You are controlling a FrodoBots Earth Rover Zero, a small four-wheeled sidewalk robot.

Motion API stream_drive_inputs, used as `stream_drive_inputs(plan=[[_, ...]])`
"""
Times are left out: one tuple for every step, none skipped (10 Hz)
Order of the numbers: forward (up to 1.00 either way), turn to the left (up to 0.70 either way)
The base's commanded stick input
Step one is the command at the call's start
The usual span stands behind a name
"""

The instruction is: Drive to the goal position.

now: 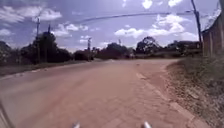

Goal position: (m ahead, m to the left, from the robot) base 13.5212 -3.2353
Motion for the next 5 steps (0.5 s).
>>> stream_drive_inputs(plan=[[0.5, 0.0], [0.5, 0.0], [0.5, 0.0], [0.5, 0.0], [0.5, 0.0]])
